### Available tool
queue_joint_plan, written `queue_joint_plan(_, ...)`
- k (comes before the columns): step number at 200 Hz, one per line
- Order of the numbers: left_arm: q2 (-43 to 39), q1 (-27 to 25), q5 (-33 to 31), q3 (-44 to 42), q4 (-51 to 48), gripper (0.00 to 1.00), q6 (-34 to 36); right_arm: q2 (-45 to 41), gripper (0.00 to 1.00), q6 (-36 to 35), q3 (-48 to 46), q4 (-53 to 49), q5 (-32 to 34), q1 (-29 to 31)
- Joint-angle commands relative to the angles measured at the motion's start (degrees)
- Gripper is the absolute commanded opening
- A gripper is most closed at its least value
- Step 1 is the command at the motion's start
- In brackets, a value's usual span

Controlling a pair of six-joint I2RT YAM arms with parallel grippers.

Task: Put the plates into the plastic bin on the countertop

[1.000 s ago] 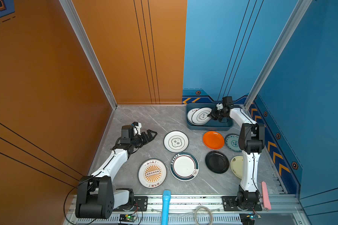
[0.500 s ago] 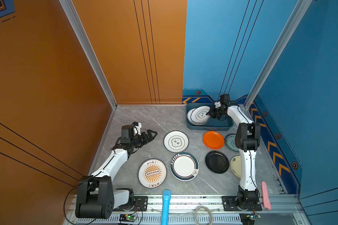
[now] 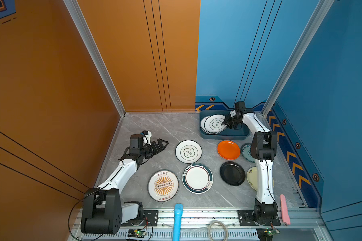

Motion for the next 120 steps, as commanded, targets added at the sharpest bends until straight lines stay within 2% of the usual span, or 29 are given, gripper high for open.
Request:
queue_joint_plan(1,-0.2,-1.0,0.0,-0.2,-1.6,1.00,1.5,2.0,0.27,-1.8,1.4,-3.5,3.5,0.1)
queue_joint_plan(70,-0.5,-2.6,-1.1,-0.2,-2.9,0.99,2.4,3.1,0.35,-2.4,1.4,-3.9,4.5,0.5)
queue_joint_plan(120,-0.2,-5.0,-2.2,-0.9,-2.5,0.99,2.1,4.2,0.47,-2.8,2.8,-4.9,4.5,0.9)
